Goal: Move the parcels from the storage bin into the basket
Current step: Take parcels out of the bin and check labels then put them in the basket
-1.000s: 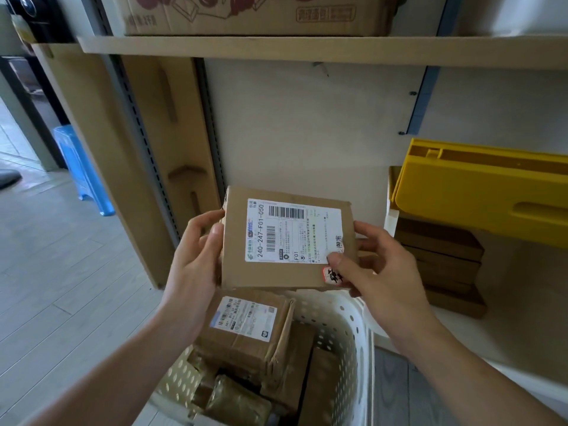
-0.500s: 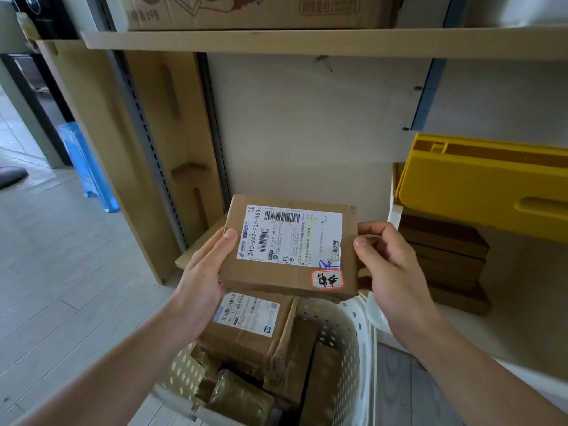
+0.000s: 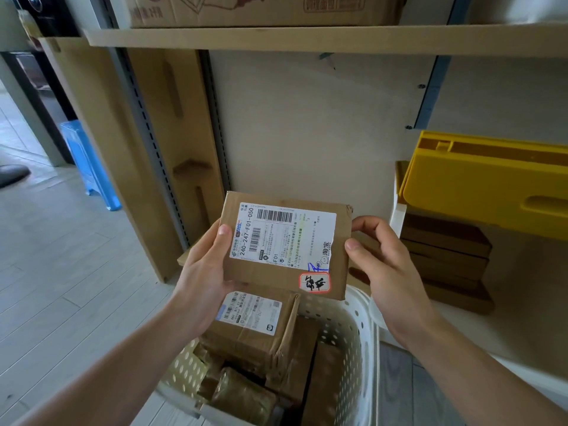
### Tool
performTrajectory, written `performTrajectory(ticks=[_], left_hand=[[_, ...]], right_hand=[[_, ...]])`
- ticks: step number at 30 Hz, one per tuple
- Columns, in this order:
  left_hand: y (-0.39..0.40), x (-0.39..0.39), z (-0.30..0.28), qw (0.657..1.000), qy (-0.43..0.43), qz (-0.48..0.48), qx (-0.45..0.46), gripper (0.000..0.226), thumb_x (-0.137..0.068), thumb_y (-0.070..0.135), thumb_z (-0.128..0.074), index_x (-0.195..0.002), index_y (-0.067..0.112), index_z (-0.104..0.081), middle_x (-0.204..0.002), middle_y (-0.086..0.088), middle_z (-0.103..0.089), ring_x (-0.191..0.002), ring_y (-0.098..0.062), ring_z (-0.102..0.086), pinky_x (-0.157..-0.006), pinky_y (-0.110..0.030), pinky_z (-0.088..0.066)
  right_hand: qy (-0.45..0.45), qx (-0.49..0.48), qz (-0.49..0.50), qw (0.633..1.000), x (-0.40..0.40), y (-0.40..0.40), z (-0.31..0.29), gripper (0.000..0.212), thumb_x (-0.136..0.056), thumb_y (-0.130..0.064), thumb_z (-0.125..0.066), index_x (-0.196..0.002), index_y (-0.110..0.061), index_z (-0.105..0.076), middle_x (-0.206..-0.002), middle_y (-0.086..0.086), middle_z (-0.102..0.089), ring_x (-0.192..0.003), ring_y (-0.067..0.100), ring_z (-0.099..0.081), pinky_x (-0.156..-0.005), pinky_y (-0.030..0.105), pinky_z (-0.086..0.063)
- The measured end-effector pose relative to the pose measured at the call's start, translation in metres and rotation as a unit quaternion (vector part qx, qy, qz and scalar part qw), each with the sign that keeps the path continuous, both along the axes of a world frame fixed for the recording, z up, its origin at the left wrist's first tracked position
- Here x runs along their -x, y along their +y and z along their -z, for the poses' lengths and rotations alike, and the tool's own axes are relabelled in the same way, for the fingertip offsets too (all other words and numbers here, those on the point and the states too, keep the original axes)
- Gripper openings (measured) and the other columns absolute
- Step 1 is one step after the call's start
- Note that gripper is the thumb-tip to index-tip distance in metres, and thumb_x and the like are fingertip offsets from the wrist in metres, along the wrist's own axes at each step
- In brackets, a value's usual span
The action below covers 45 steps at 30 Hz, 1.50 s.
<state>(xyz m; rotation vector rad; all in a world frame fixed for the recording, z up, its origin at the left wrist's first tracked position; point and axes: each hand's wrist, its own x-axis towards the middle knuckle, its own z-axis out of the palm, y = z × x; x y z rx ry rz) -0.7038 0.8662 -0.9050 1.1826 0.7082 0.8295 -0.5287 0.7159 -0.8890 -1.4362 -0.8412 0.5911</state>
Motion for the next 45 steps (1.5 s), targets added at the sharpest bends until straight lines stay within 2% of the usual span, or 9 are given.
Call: performTrajectory(ticks=[6, 9, 11, 15, 20, 25, 29, 37, 45], left_hand=[[0.001, 0.002, -0.004, 0.998, 0.015, -0.051, 0.022, 0.027, -0.103, 0.036, -0.048, -0.117, 0.03, -0.071, -0.108, -0.003, -0.076, -0.109, -0.022, -0.069, -0.082, -0.052, -0.06], [0.004, 0.003, -0.007, 0.995, -0.001, -0.093, 0.029, 0.023, -0.098, 0.037, -0.058, -0.113, 0.023, -0.07, -0.104, -0.005, -0.075, -0.107, -0.023, -0.07, -0.076, -0.045, -0.06], [0.005, 0.002, -0.009, 0.993, -0.022, -0.114, 0.033, 0.031, -0.093, 0.034, -0.066, -0.121, 0.021, -0.064, -0.107, -0.006, -0.074, -0.104, -0.024, -0.073, -0.072, -0.042, -0.062], [0.001, -0.003, -0.015, 0.987, -0.064, -0.133, 0.062, 0.047, -0.091, 0.023, -0.07, -0.134, 0.028, -0.052, -0.107, -0.002, -0.075, -0.088, -0.018, -0.077, -0.063, -0.036, -0.063], [-0.008, -0.009, -0.014, 0.991, -0.069, -0.069, 0.092, 0.032, -0.092, 0.022, -0.069, -0.123, 0.027, -0.062, -0.101, -0.001, -0.079, -0.084, -0.016, -0.078, -0.052, -0.028, -0.059], [-0.013, -0.011, -0.011, 0.998, -0.06, -0.01, 0.026, 0.036, -0.097, 0.016, -0.06, -0.131, 0.027, -0.061, -0.112, -0.001, -0.077, -0.098, -0.019, -0.076, -0.064, -0.033, -0.062], [-0.019, -0.012, -0.009, 0.991, 0.008, 0.041, -0.126, 0.041, -0.1, 0.012, -0.054, -0.134, 0.034, -0.055, -0.122, 0.006, -0.073, -0.113, -0.021, -0.07, -0.088, -0.046, -0.059], [-0.017, -0.01, -0.004, 0.979, 0.065, 0.031, -0.188, 0.038, -0.1, 0.015, -0.056, -0.134, 0.032, -0.055, -0.114, 0.012, -0.075, -0.105, -0.014, -0.073, -0.08, -0.035, -0.063], [-0.011, -0.003, -0.005, 0.986, 0.052, 0.027, -0.156, 0.034, -0.098, 0.016, -0.058, -0.125, 0.037, -0.058, -0.113, 0.01, -0.076, -0.103, -0.017, -0.074, -0.076, -0.035, -0.064]], right_hand=[[0.039, -0.013, -0.059, 0.997, 0.005, -0.003, -0.005, 0.02, -0.095, -0.021, -0.06, -0.107, -0.006, -0.054, -0.1, -0.006, -0.077, -0.096, 0.008, -0.073, -0.078, 0.021, -0.056], [0.046, -0.013, -0.064, 0.997, 0.004, -0.003, -0.005, 0.065, -0.074, -0.034, -0.073, -0.133, -0.026, -0.048, -0.113, -0.008, -0.071, -0.095, 0.001, -0.071, -0.071, 0.014, -0.056], [0.045, 0.003, -0.082, 0.996, 0.005, -0.003, -0.001, 0.081, -0.073, -0.036, -0.085, -0.14, -0.044, -0.042, -0.12, -0.01, -0.065, -0.101, 0.004, -0.07, -0.074, 0.024, -0.06], [0.01, 0.03, -0.13, 0.991, 0.01, -0.003, 0.005, 0.066, -0.075, -0.042, -0.075, -0.134, -0.05, -0.047, -0.118, -0.026, -0.065, -0.111, 0.005, -0.067, -0.08, 0.028, -0.06], [0.021, 0.04, -0.142, 0.989, 0.013, -0.004, 0.009, 0.071, -0.066, -0.063, -0.07, -0.127, -0.035, -0.046, -0.129, -0.011, -0.061, -0.114, -0.001, -0.062, -0.08, 0.017, -0.056], [0.013, 0.036, -0.13, 0.991, 0.013, -0.005, 0.009, 0.065, -0.072, -0.052, -0.067, -0.13, -0.032, -0.047, -0.124, -0.019, -0.065, -0.115, -0.003, -0.061, -0.082, 0.016, -0.054], [0.017, 0.023, -0.091, 0.995, 0.014, -0.001, 0.012, 0.046, -0.093, -0.023, -0.068, -0.132, -0.037, -0.046, -0.12, -0.028, -0.066, -0.119, -0.008, -0.058, -0.085, 0.015, -0.055], [-0.009, 0.028, -0.048, 0.998, 0.012, 0.003, 0.012, 0.044, -0.097, -0.012, -0.063, -0.123, -0.045, -0.051, -0.115, -0.026, -0.069, -0.112, -0.004, -0.064, -0.094, 0.03, -0.057], [-0.004, 0.049, -0.082, 0.995, 0.008, 0.005, 0.015, 0.04, -0.097, -0.018, -0.065, -0.121, -0.047, -0.051, -0.109, -0.025, -0.071, -0.105, -0.003, -0.067, -0.075, 0.018, -0.058]])
